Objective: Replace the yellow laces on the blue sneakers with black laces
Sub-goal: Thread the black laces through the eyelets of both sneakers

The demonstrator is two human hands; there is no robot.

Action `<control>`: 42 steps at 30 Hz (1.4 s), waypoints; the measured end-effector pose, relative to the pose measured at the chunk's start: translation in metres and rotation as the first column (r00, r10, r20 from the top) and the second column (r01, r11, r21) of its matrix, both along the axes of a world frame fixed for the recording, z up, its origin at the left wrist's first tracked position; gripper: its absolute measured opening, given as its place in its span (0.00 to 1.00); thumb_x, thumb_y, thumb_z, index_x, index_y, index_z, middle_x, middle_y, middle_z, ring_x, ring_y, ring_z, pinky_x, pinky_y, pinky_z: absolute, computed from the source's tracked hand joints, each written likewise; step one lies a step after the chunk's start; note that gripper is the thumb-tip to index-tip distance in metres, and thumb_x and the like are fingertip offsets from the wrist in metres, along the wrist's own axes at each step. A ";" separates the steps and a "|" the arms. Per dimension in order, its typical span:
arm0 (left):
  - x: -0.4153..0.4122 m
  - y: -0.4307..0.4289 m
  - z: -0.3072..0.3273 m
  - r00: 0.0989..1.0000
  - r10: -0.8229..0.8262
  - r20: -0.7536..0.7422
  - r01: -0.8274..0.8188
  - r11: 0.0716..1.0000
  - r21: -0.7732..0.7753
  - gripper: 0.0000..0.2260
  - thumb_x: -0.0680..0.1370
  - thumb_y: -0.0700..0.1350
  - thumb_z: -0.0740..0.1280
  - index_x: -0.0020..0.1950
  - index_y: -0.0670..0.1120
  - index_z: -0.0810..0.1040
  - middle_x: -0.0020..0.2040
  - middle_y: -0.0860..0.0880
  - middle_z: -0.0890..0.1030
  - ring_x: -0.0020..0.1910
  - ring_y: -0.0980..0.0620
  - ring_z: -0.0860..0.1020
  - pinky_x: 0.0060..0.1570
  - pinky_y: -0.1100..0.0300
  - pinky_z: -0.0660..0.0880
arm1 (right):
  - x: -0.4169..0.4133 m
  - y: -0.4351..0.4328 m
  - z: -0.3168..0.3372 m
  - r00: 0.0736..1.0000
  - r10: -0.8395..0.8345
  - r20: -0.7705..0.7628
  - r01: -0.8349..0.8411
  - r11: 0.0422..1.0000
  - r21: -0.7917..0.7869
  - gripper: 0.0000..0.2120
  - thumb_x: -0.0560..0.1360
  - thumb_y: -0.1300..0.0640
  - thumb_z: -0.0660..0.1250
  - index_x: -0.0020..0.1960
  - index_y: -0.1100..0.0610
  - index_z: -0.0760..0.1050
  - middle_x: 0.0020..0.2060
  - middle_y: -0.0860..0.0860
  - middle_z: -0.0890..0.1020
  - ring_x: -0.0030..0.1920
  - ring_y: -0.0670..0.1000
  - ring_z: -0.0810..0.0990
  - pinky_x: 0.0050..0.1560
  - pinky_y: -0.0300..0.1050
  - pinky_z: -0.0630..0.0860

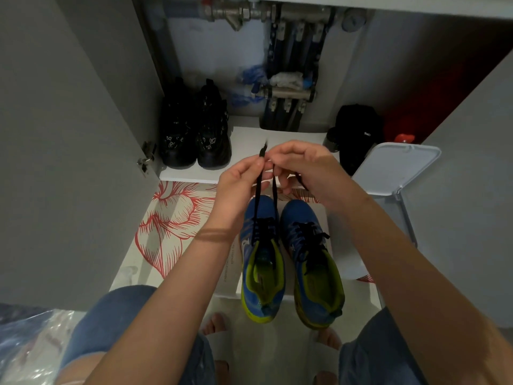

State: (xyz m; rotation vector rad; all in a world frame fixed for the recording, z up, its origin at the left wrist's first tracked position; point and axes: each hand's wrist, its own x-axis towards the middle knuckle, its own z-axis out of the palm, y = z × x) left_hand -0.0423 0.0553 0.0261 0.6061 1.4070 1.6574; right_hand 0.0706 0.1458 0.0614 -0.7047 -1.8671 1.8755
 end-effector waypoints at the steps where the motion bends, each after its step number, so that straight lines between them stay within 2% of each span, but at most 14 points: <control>1: 0.001 0.003 0.004 1.000 0.006 -0.023 -0.005 1.000 0.014 0.09 0.80 0.41 0.61 0.56 0.43 0.79 0.40 0.53 0.83 0.41 0.59 0.80 0.44 0.67 0.77 | -0.001 0.001 0.001 0.999 -0.015 -0.047 0.012 0.999 -0.051 0.07 0.77 0.63 0.63 0.52 0.62 0.78 0.34 0.52 0.81 0.30 0.47 0.78 0.31 0.38 0.76; 3: 0.000 0.007 0.012 0.998 0.024 -0.060 -0.021 0.999 0.043 0.08 0.80 0.41 0.62 0.55 0.45 0.79 0.38 0.55 0.83 0.39 0.60 0.80 0.42 0.67 0.77 | -0.002 0.006 0.006 0.994 -0.027 -0.108 0.016 0.995 -0.101 0.08 0.77 0.64 0.62 0.53 0.63 0.78 0.34 0.51 0.81 0.33 0.46 0.78 0.35 0.38 0.77; 6: -0.002 0.013 0.023 0.989 0.077 -0.123 -0.067 0.995 0.080 0.08 0.79 0.39 0.62 0.55 0.44 0.79 0.37 0.55 0.83 0.39 0.60 0.81 0.43 0.65 0.79 | -0.003 0.012 0.011 0.992 -0.018 -0.127 0.008 0.997 -0.077 0.08 0.77 0.65 0.62 0.54 0.63 0.77 0.35 0.51 0.81 0.34 0.47 0.79 0.38 0.40 0.78; 10: -0.001 0.017 0.032 0.982 0.149 -0.118 -0.137 0.985 0.104 0.08 0.79 0.38 0.63 0.56 0.40 0.79 0.42 0.47 0.83 0.43 0.53 0.81 0.46 0.60 0.80 | -0.009 0.017 0.014 0.986 -0.047 -0.161 0.034 0.996 -0.082 0.07 0.76 0.67 0.63 0.52 0.64 0.77 0.36 0.54 0.82 0.34 0.48 0.80 0.38 0.40 0.78; 15: 0.000 0.022 0.032 0.971 0.202 -0.128 -0.189 0.977 0.103 0.05 0.78 0.39 0.66 0.50 0.44 0.81 0.36 0.50 0.84 0.39 0.53 0.82 0.46 0.58 0.80 | -0.017 0.017 0.015 0.983 -0.148 -0.104 0.163 0.975 0.150 0.07 0.77 0.64 0.64 0.51 0.62 0.80 0.35 0.55 0.82 0.25 0.48 0.74 0.27 0.39 0.74; 18: 0.003 0.025 0.032 0.980 0.190 -0.061 -0.181 0.976 0.122 0.05 0.78 0.38 0.65 0.51 0.42 0.80 0.35 0.52 0.84 0.38 0.57 0.82 0.44 0.62 0.79 | -0.024 0.017 0.016 0.945 -0.303 -0.126 0.326 0.907 0.265 0.07 0.76 0.64 0.66 0.51 0.62 0.80 0.30 0.52 0.79 0.24 0.42 0.73 0.27 0.31 0.68; 20: 0.004 0.026 0.031 0.980 0.195 -0.025 -0.191 0.973 0.132 0.06 0.78 0.38 0.65 0.53 0.41 0.79 0.37 0.52 0.84 0.40 0.56 0.83 0.44 0.63 0.79 | -0.027 0.017 0.014 0.923 -0.365 -0.120 0.384 0.870 0.309 0.07 0.75 0.63 0.67 0.51 0.60 0.81 0.35 0.51 0.81 0.29 0.39 0.76 0.31 0.29 0.71; 22: 0.004 0.026 0.031 0.978 0.206 -0.023 -0.201 0.970 0.140 0.06 0.79 0.38 0.64 0.54 0.41 0.78 0.38 0.52 0.84 0.41 0.55 0.83 0.44 0.63 0.79 | -0.029 0.017 0.011 0.920 -0.377 -0.105 0.389 0.859 0.331 0.07 0.75 0.61 0.68 0.52 0.58 0.82 0.45 0.53 0.82 0.36 0.40 0.79 0.36 0.33 0.75; 25: 0.004 0.025 0.030 0.976 0.215 -0.010 -0.212 0.967 0.144 0.07 0.79 0.39 0.64 0.55 0.41 0.78 0.39 0.52 0.84 0.43 0.54 0.84 0.45 0.62 0.79 | -0.030 0.016 0.010 0.918 -0.385 -0.091 0.394 0.866 0.309 0.08 0.75 0.61 0.68 0.53 0.58 0.82 0.48 0.53 0.83 0.39 0.39 0.80 0.43 0.35 0.77; 30: 0.003 0.024 0.030 0.975 0.223 -0.010 -0.220 0.966 0.135 0.07 0.79 0.40 0.63 0.55 0.42 0.78 0.43 0.51 0.84 0.44 0.53 0.84 0.47 0.60 0.80 | -0.031 0.014 0.013 0.922 -0.381 -0.068 0.384 0.880 0.279 0.08 0.74 0.60 0.68 0.52 0.56 0.82 0.42 0.44 0.84 0.45 0.38 0.80 0.47 0.32 0.74; 33: 0.004 0.023 0.031 0.979 0.205 -0.010 -0.202 0.971 0.131 0.08 0.79 0.40 0.63 0.57 0.41 0.77 0.45 0.49 0.84 0.45 0.52 0.84 0.47 0.60 0.80 | -0.031 0.014 0.011 0.893 -0.436 -0.112 0.450 0.868 0.210 0.08 0.74 0.61 0.69 0.53 0.57 0.82 0.44 0.46 0.84 0.49 0.40 0.81 0.56 0.38 0.76; 35: 0.004 0.024 0.030 0.976 0.219 -0.005 -0.216 0.967 0.133 0.08 0.79 0.40 0.63 0.57 0.41 0.77 0.46 0.48 0.83 0.44 0.53 0.84 0.47 0.61 0.80 | -0.031 0.014 0.011 0.888 -0.445 -0.118 0.459 0.874 0.159 0.08 0.74 0.60 0.69 0.53 0.59 0.82 0.43 0.46 0.84 0.46 0.40 0.82 0.54 0.37 0.77; 38: 0.003 0.024 0.030 0.976 0.216 -0.034 -0.209 0.968 0.142 0.07 0.79 0.39 0.63 0.55 0.41 0.78 0.43 0.47 0.83 0.39 0.55 0.84 0.42 0.63 0.80 | -0.031 0.011 0.011 0.940 -0.320 -0.116 0.334 0.933 0.136 0.07 0.74 0.62 0.68 0.51 0.58 0.82 0.40 0.49 0.85 0.44 0.42 0.83 0.49 0.33 0.75; 42: 0.002 0.025 0.030 0.980 0.164 -0.110 -0.146 0.977 0.153 0.07 0.79 0.38 0.63 0.54 0.40 0.79 0.42 0.46 0.83 0.38 0.55 0.83 0.39 0.66 0.78 | -0.031 0.013 0.013 0.944 -0.310 -0.112 0.322 0.940 0.111 0.06 0.74 0.60 0.69 0.50 0.59 0.82 0.40 0.53 0.85 0.44 0.46 0.83 0.50 0.35 0.76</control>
